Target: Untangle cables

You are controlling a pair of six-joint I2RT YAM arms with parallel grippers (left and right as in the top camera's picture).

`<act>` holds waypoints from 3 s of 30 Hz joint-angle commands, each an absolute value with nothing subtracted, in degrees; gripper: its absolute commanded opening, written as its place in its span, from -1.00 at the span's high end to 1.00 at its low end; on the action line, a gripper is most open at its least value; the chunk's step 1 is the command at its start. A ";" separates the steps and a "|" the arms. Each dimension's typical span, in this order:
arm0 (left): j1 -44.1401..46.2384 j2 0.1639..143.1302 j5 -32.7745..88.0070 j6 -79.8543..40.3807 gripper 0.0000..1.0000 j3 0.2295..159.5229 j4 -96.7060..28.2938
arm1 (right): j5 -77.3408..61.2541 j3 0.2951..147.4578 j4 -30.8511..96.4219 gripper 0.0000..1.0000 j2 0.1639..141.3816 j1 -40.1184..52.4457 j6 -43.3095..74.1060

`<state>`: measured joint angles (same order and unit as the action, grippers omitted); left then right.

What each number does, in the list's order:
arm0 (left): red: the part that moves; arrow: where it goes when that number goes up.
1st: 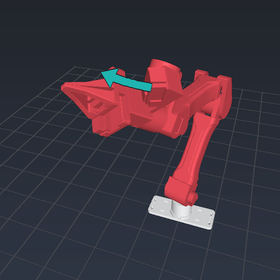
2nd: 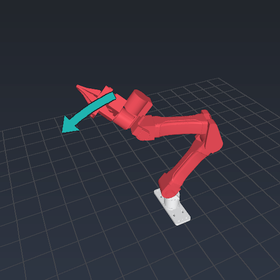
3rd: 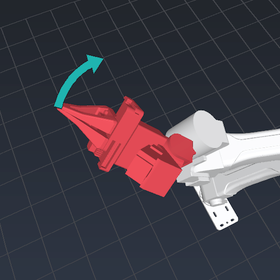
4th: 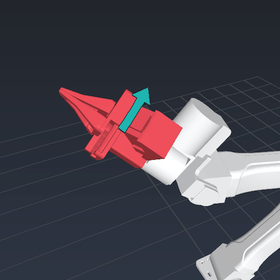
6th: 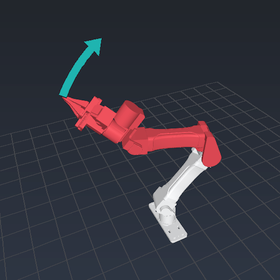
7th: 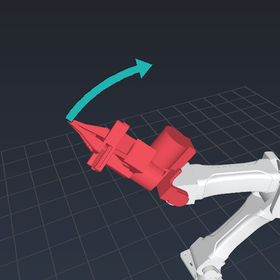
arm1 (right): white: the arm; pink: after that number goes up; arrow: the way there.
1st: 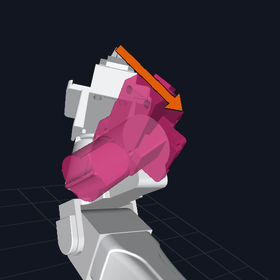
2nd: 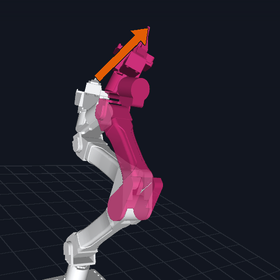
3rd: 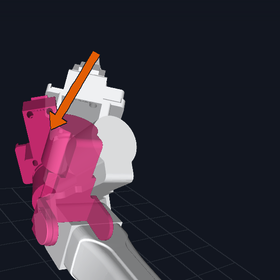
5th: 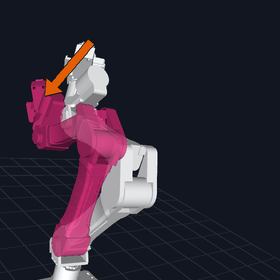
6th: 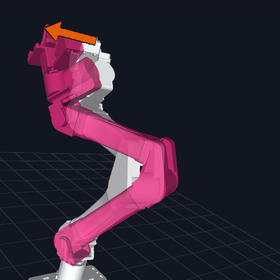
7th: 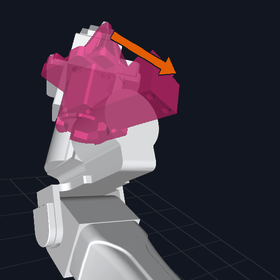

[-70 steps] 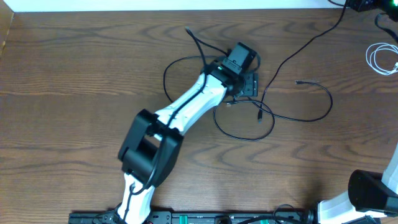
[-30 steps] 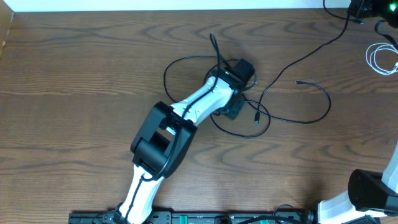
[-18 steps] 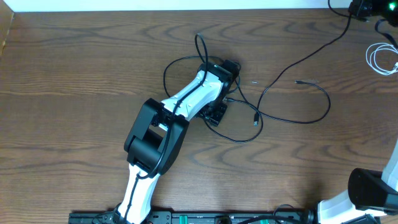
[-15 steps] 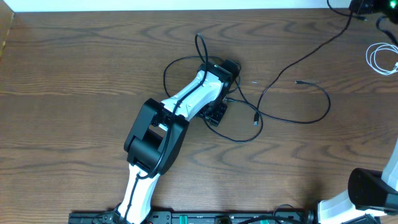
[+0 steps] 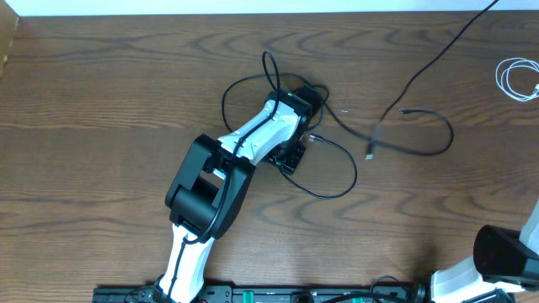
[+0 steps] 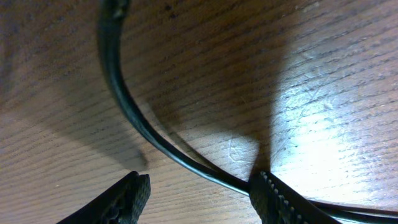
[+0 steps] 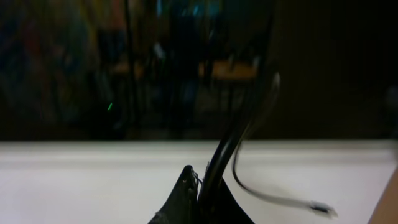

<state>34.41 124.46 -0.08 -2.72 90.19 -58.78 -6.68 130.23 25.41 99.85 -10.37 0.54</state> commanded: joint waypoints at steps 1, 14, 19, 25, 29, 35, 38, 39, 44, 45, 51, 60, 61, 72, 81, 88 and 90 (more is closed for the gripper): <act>34.41 124.20 -0.64 -2.61 -0.17 88.25 -58.61 | -0.14 131.70 21.32 0.98 98.26 -10.41 -0.34; 34.41 124.20 -0.64 -2.61 -0.18 88.23 -57.91 | 7.38 131.52 19.92 0.98 96.03 -10.48 -5.67; 34.41 124.20 -0.67 -2.61 -0.18 88.25 -57.80 | 7.38 131.46 30.24 0.98 98.43 -10.98 -7.60; 34.41 124.20 -0.67 -2.61 -0.17 88.23 -57.76 | 7.35 131.46 34.83 0.98 103.74 -15.05 -7.29; 34.41 124.20 -0.67 -2.61 -0.17 88.23 -57.76 | 7.33 131.46 35.51 0.98 107.48 -18.17 -5.80; 34.41 124.20 -0.67 -2.61 -0.18 88.23 -57.56 | 7.40 131.46 37.17 0.98 112.62 -21.87 -5.89; 34.41 124.20 -0.67 -2.61 -0.17 88.23 -57.58 | 7.40 131.46 38.94 0.98 116.33 -23.97 -5.87; 34.41 124.20 -0.64 -2.61 -0.18 88.23 -57.56 | 7.40 131.46 39.75 0.98 117.64 -24.62 -5.87; 34.41 124.20 -0.64 -2.70 -0.17 88.23 -57.52 | 8.03 131.46 43.27 0.98 122.43 -27.92 -5.54; 34.41 124.20 -0.64 -2.83 -0.17 88.25 -57.52 | 9.13 131.46 44.14 0.98 123.17 -28.75 -4.21; 34.41 124.20 -0.64 -2.83 -0.18 88.25 -57.32 | 7.05 131.46 49.32 -0.14 125.08 -34.06 1.67; 34.41 124.20 -0.64 -2.83 -0.17 88.23 -57.32 | -2.11 131.48 54.08 -0.99 123.28 -33.56 -0.99; 34.41 124.20 -0.64 -2.83 -0.18 88.23 -57.34 | -2.11 131.48 54.57 -0.98 123.09 -32.99 -1.48; 34.41 124.20 -0.62 -2.83 -0.17 88.23 -57.34 | -9.78 131.48 63.64 -0.98 122.48 -28.84 -5.06; 34.41 124.20 -0.62 -2.83 -0.17 88.25 -57.34 | -13.87 128.57 70.06 -0.82 123.11 -24.14 -5.43; 34.41 124.20 -0.64 -2.81 -0.17 88.23 -57.36 | -9.10 116.29 61.04 -0.53 123.13 -19.86 -7.77; 34.41 124.20 -0.64 -2.83 -0.17 88.23 -57.36 | -7.92 112.92 58.08 -0.51 123.13 -19.20 -7.79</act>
